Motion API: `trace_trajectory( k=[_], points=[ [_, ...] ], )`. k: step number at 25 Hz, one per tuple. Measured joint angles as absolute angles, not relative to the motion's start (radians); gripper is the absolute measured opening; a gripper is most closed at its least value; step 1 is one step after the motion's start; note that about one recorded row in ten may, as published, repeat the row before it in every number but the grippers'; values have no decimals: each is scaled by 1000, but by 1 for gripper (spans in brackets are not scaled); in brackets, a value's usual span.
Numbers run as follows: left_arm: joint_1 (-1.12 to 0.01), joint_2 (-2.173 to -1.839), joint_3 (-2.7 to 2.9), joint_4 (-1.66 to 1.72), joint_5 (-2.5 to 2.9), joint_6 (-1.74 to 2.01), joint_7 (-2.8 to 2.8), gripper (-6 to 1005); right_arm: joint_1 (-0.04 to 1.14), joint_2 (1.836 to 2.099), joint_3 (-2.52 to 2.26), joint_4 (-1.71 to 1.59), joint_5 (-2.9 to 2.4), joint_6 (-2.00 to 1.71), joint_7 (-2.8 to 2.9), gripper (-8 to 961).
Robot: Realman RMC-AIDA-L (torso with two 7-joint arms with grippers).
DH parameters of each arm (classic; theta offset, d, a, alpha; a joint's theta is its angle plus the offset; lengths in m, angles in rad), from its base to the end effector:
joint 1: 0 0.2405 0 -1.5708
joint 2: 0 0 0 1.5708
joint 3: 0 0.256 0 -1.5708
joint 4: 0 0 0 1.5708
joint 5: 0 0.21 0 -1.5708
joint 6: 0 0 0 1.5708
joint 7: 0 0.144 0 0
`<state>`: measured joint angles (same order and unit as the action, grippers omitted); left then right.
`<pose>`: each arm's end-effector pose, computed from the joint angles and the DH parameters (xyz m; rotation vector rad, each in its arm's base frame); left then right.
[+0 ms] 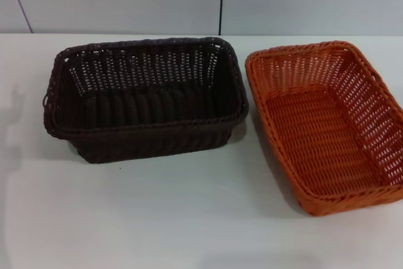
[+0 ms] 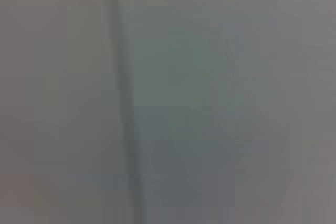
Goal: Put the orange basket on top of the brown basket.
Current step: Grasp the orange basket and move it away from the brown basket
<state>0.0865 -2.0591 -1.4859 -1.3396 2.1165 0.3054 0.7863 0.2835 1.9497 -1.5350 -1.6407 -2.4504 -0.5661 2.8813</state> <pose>-0.3095 0.3196 0.1002 -1.3040 -0.6553 -0.3876 0.1533 0.3951 0.0978 -1.9147 0.7044 0.5068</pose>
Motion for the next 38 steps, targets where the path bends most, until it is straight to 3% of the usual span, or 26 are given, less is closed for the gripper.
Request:
trace_trajectory(
  k=[2, 3, 4, 8, 18, 38],
  points=[
    [84, -2060, -1428, -1263, 2118, 396, 766, 788, 341, 1963, -1453, -1697, -2447, -843, 2816, 814],
    [84, -2060, -1428, -1263, 2118, 396, 766, 788, 400, 1991, -1369, -1745, -2443, -1126, 2728, 814],
    [73, -2060, -1362, -1177, 2118, 511, 721, 788, 400, 1991, -1369, -1745, -2443, -1126, 2728, 814],
    [29, -2060, -1212, -954, 2173, 804, 518, 788, 500, 2047, -1232, -1803, -2439, -1631, 2551, 814],
    [-84, -2069, -1104, -643, 2252, 1003, 321, 787, 548, 2049, -1212, -1819, -2440, -2028, 2450, 813],
    [-76, -2071, -1090, -631, 2228, 994, 318, 787, 574, 2066, -1344, -1626, -2659, -1942, 2320, 811]
  ],
)
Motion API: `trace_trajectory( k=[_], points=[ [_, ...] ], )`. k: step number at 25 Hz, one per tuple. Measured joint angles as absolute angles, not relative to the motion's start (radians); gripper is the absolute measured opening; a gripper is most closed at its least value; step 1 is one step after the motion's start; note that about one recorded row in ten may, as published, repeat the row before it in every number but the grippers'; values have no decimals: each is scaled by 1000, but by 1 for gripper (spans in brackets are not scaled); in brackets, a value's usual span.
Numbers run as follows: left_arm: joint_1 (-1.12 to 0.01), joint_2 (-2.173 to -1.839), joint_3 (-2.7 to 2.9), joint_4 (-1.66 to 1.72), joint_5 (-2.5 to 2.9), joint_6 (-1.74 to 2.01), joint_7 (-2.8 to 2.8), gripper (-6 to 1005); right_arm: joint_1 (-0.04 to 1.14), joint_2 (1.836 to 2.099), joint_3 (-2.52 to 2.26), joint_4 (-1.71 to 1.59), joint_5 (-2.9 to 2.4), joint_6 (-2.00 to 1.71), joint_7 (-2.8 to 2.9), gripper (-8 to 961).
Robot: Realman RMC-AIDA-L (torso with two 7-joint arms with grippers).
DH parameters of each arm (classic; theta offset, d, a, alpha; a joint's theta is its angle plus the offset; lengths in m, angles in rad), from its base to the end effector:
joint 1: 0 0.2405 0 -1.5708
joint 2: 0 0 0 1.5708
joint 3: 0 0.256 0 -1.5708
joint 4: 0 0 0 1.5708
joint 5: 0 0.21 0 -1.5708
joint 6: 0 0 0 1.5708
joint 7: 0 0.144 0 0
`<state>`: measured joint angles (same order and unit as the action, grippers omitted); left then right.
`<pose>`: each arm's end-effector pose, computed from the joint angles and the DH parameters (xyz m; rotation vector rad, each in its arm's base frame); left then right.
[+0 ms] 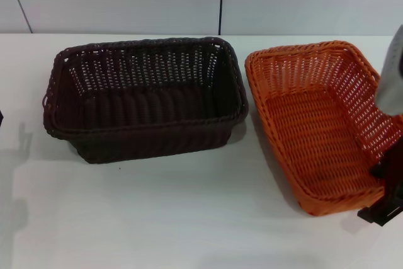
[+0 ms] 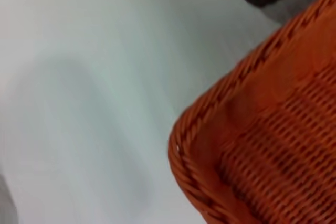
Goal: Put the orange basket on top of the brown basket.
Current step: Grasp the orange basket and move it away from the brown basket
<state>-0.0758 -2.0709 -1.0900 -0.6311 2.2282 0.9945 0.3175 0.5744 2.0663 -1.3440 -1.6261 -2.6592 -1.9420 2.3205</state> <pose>-0.3606 0.2760 0.0080 -1.2967 -0.6101 -0.4461 0.1663 0.3148 0.0456 -2.7566 0.5796 -0.7828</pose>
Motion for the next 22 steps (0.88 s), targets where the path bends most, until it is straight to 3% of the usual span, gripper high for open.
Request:
trace_trajectory(
  k=[18, 22],
  points=[
    [-86, -2066, -1095, -611, 2227, 993, 316, 786, 590, 2076, -1520, -1502, -2739, -1782, 2378, 676],
    [-90, -2065, -1097, -604, 2229, 994, 316, 786, 592, 2075, -1533, -1497, -2741, -1758, 2379, 595]
  ],
)
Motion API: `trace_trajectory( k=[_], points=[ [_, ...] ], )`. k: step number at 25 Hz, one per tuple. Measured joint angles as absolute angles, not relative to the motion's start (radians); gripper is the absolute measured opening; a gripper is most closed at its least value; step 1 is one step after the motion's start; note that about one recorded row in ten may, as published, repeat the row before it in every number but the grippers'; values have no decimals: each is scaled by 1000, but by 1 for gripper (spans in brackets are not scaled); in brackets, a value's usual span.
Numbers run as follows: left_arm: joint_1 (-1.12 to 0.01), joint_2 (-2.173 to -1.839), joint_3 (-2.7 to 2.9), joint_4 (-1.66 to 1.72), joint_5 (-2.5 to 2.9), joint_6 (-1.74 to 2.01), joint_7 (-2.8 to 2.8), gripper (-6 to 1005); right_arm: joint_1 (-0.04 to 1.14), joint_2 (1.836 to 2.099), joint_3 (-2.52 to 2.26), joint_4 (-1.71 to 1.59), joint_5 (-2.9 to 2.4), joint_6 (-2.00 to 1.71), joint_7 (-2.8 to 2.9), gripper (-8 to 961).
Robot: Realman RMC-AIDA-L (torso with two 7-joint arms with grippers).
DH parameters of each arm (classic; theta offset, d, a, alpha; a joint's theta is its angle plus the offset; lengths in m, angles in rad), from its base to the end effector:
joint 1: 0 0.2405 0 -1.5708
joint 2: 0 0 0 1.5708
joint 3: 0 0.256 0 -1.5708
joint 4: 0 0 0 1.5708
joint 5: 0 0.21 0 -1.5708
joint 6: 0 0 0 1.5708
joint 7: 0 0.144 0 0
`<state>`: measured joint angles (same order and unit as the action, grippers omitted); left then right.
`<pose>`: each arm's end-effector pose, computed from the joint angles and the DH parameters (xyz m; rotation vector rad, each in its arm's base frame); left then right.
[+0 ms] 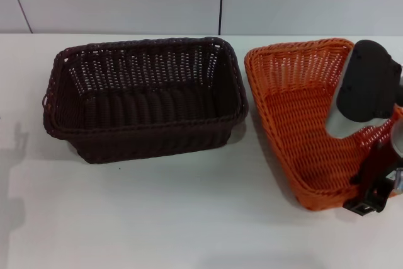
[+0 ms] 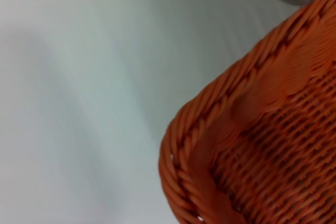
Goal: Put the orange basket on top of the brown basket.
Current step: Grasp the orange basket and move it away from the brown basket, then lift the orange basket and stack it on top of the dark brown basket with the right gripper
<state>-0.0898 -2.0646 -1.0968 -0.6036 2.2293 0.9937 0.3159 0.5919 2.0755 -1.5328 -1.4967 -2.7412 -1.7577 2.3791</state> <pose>-0.3660 0.2773 0.0109 -1.3007 -0.6027 -0.4242 0.1731 0.3273 0.0048 -2.6938 0.4949 -0.9063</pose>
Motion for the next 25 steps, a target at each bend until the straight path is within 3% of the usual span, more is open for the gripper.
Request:
trace_trajectory(
  k=[7, 12, 15, 25],
  points=[
    [-94, -2065, -1097, -586, 2231, 998, 316, 786, 590, 2077, -1587, -1511, -2748, -1728, 2420, 453],
    [-94, -2064, -1097, -585, 2233, 1000, 316, 785, 582, 2077, -1592, -1624, -2773, -1739, 2473, 245],
    [-94, -2064, -1097, -583, 2234, 1000, 316, 785, 582, 2077, -1592, -1713, -2805, -1755, 2509, 189],
    [-98, -2063, -1098, -566, 2233, 1000, 316, 785, 625, 2076, -1611, -1908, -2896, -1775, 2547, 177]
  ],
)
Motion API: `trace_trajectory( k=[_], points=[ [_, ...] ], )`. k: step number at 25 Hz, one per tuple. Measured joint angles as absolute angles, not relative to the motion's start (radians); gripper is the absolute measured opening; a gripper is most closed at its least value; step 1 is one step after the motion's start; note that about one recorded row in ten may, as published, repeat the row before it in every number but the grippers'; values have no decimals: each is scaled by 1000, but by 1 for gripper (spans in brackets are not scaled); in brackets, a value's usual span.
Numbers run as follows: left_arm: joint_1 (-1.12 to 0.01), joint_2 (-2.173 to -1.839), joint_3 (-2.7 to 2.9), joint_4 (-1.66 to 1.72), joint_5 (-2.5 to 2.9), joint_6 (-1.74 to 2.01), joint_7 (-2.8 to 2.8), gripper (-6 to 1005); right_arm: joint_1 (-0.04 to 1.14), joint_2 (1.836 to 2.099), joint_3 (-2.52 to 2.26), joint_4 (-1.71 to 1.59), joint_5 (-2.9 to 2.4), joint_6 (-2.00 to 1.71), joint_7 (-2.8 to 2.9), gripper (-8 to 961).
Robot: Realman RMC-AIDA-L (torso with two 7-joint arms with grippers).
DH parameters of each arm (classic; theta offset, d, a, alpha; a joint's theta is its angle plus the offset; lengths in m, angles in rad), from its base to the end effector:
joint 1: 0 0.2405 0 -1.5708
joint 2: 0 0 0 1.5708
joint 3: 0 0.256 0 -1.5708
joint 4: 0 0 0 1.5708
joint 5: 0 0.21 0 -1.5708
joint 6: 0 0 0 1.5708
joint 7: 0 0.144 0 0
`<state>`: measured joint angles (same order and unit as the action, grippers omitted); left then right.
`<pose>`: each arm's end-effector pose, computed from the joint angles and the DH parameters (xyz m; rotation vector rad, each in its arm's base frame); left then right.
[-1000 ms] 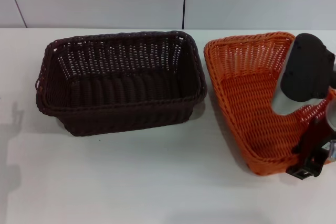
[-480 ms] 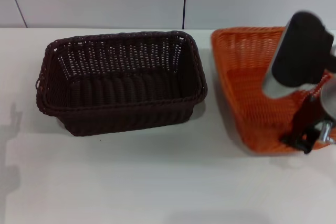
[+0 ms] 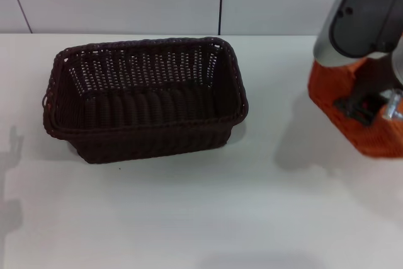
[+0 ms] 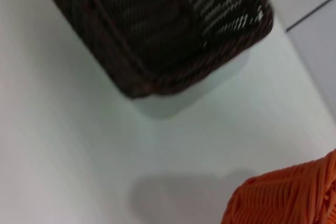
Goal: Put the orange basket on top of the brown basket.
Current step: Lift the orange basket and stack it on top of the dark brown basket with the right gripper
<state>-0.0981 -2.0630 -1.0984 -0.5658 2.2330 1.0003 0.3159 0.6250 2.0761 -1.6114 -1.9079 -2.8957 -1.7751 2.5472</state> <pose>-0.3729 0.2747 0.0115 -1.3073 -0.5957 -0.3925 0.0885 0.3281 0.0454 -2.4148 0.2197 -0.6834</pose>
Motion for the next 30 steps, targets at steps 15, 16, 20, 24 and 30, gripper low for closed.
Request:
trace_trajectory(
  k=[15, 16, 20, 24, 30],
  points=[
    [-100, -2066, -1086, -536, 2235, 997, 255, 785, 613, 2074, -1803, -1985, -2919, -1577, 1824, 179],
    [-97, -2066, -1085, -536, 2235, 998, 233, 785, 606, 2073, -1804, -1987, -2919, -1562, 1770, 179],
    [-92, -2067, -1083, -536, 2234, 999, 212, 785, 573, 2061, -1799, -1978, -2919, -1456, 1579, 180],
    [-91, -2067, -1083, -538, 2233, 999, 212, 785, 521, 2056, -1797, -1920, -2919, -1284, 1386, 180],
    [-88, -2069, -1079, -542, 2228, 1000, 175, 785, 477, 2073, -1818, -1778, -2914, -1072, 1185, 181]
  ],
)
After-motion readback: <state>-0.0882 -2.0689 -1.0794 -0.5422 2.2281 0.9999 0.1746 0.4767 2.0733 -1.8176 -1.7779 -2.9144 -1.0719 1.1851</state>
